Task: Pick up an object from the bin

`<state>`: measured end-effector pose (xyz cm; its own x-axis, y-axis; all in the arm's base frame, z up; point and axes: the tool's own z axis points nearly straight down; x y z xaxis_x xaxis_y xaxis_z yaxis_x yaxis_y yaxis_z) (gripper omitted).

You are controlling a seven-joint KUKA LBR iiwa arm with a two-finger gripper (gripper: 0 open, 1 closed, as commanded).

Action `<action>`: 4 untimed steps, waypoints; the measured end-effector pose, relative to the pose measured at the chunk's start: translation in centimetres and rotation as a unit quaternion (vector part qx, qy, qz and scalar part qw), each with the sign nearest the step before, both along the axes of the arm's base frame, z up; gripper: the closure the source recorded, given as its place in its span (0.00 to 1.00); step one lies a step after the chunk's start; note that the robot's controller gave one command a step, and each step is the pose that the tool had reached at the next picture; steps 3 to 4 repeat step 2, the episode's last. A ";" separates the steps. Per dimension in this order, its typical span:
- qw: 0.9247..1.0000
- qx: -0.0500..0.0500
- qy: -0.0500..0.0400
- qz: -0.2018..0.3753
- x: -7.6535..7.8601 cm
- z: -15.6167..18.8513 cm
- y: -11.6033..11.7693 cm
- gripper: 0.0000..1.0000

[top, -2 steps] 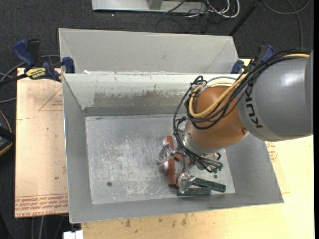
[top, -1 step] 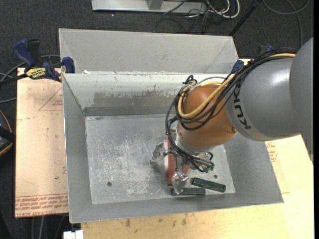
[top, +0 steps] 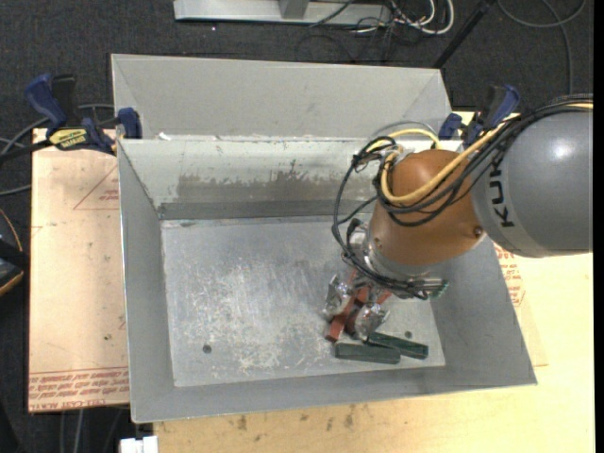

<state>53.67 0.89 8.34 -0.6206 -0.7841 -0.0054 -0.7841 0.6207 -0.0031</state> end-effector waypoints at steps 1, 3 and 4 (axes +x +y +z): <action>1.000 0.000 0.000 0.000 0.0 0.0 0.0 1.00; 1.000 0.000 0.002 0.029 0.3 13.6 1.4 1.00; 1.000 0.000 0.002 0.029 0.3 13.6 1.4 1.00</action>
Offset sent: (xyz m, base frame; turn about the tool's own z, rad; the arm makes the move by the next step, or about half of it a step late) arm 0.0027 0.0125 0.1359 -0.0610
